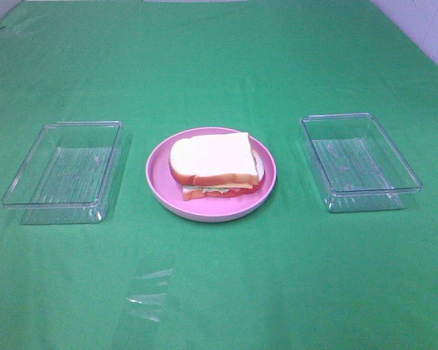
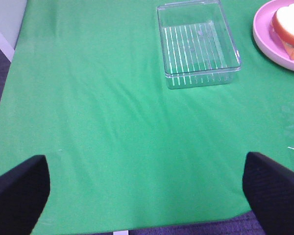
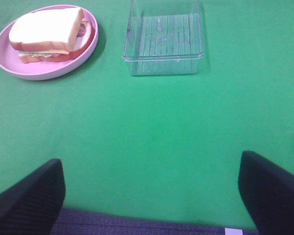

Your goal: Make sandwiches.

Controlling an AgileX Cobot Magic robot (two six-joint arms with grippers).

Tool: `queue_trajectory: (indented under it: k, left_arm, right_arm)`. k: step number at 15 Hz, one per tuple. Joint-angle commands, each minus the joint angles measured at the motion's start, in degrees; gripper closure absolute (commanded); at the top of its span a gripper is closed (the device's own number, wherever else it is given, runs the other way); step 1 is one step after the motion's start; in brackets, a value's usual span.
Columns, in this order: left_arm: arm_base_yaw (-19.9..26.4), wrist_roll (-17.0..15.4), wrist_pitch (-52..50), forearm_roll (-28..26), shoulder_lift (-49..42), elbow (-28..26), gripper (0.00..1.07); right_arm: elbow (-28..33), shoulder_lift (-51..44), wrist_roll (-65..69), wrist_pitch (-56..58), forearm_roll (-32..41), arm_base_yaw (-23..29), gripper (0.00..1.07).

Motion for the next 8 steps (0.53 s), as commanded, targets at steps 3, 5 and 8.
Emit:
queue_trajectory:
  k: [3, 5, 8]
  left_arm:
    - [0.11, -0.97, 3.95, -5.21, -4.53, 2.46, 0.08]
    - [0.11, -1.09, -0.8, -4.58, -4.53, 2.98, 0.08]
    - [0.11, -1.49, -6.88, -4.64, -4.24, 5.33, 0.08]
  right_arm:
    - [0.06, -1.66, -0.8, -0.17, 0.11, -0.34, 0.16]
    - [0.06, -1.43, -0.8, -0.17, 0.11, -0.34, 0.16]
    - [0.06, -1.38, -0.8, -0.17, 0.11, -0.34, 0.16]
